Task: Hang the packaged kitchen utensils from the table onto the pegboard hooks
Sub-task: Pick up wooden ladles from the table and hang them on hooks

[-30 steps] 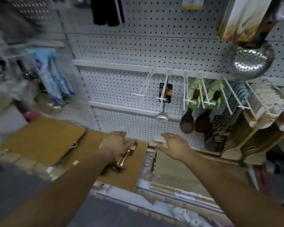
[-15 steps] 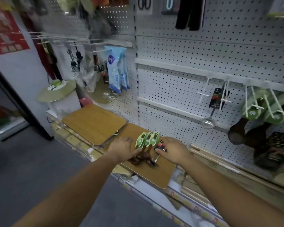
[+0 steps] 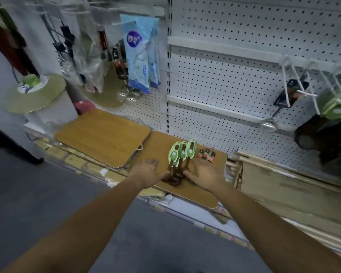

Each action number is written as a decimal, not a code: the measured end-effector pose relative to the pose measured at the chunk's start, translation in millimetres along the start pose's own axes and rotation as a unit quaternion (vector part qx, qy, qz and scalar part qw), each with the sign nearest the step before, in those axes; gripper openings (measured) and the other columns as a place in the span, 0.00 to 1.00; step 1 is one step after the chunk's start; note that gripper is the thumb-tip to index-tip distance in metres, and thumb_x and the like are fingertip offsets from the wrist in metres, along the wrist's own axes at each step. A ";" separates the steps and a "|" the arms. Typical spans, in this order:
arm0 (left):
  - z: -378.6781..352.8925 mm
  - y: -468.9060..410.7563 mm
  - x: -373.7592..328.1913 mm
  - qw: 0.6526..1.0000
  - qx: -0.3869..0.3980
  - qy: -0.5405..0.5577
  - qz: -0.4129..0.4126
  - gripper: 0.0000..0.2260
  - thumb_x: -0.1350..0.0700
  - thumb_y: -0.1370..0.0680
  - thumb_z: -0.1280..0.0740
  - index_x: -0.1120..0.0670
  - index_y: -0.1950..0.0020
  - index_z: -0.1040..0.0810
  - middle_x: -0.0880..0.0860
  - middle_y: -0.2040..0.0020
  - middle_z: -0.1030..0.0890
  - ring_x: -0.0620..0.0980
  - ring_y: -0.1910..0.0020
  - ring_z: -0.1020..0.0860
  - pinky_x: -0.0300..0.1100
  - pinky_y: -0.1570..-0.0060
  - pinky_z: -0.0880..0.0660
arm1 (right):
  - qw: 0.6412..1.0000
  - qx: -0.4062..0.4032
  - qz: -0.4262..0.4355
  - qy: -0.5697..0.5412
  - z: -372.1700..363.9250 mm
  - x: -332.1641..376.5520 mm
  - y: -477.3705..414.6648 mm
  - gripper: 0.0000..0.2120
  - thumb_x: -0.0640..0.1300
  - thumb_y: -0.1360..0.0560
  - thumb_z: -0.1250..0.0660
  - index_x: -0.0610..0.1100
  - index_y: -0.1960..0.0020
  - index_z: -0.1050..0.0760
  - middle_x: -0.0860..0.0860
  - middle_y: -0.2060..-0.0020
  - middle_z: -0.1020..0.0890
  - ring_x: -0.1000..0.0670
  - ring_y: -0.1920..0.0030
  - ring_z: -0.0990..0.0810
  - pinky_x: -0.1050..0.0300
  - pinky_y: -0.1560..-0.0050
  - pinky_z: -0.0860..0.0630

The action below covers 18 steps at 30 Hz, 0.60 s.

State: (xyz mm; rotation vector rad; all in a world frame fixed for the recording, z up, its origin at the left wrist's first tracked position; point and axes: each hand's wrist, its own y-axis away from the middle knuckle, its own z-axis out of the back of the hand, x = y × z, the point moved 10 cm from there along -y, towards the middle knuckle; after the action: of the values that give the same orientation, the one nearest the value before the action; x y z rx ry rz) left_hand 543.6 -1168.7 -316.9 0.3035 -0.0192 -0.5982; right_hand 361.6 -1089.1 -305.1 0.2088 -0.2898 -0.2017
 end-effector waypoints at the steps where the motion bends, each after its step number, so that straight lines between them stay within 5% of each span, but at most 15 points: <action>1: -6.5 -7.4 -0.4 1.000 0.008 0.009 -0.004 0.36 0.28 0.24 0.51 0.52 0.27 0.32 0.54 0.28 0.29 0.54 0.30 0.32 0.52 0.33 0.31 | 1.000 0.010 -0.015 -0.007 -9.2 -5.0 -1.8 0.30 0.67 0.23 0.42 0.47 0.31 0.32 0.46 0.41 0.21 0.45 0.43 0.21 0.48 0.46 0.22; 5: -39.8 -40.3 -6.6 0.999 0.039 0.023 -0.021 0.33 0.31 0.22 0.48 0.52 0.28 0.31 0.54 0.29 0.28 0.54 0.30 0.30 0.49 0.32 0.33 | 0.996 0.030 -0.067 -0.043 -43.0 -36.0 -19.0 0.26 0.62 0.22 0.39 0.50 0.28 0.34 0.46 0.44 0.20 0.44 0.46 0.21 0.54 0.51 0.24; 9: -84.9 -69.9 -0.9 0.996 0.074 0.050 0.006 0.31 0.33 0.22 0.45 0.53 0.29 0.30 0.54 0.31 0.26 0.54 0.32 0.29 0.45 0.36 0.32 | 0.988 0.088 -0.114 -0.063 -91.9 -70.1 -48.8 0.22 0.60 0.21 0.40 0.47 0.35 0.26 0.44 0.43 0.20 0.42 0.44 0.20 0.53 0.48 0.23; 14: -137.1 -98.8 14.2 0.989 0.115 0.081 0.048 0.36 0.30 0.25 0.46 0.55 0.29 0.28 0.55 0.32 0.25 0.56 0.33 0.27 0.47 0.36 0.30 | 0.981 0.129 -0.115 -0.086 -144.7 -86.0 -84.2 0.27 0.56 0.22 0.37 0.49 0.25 0.33 0.45 0.31 0.25 0.42 0.35 0.24 0.53 0.42 0.25; 18: -162.6 -125.4 20.4 0.987 0.127 0.082 0.058 0.31 0.35 0.22 0.43 0.57 0.31 0.27 0.57 0.34 0.23 0.57 0.35 0.26 0.47 0.38 0.29 | 0.977 0.147 -0.129 -0.089 -171.7 -92.6 -107.7 0.30 0.57 0.21 0.37 0.47 0.23 0.36 0.44 0.28 0.29 0.41 0.32 0.27 0.52 0.38 0.26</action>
State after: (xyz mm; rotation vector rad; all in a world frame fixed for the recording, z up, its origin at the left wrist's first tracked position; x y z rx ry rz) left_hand 508.4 -1233.5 -509.7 0.5944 0.0452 -0.4545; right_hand 308.8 -1141.4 -515.1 0.5249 -0.4715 -0.4369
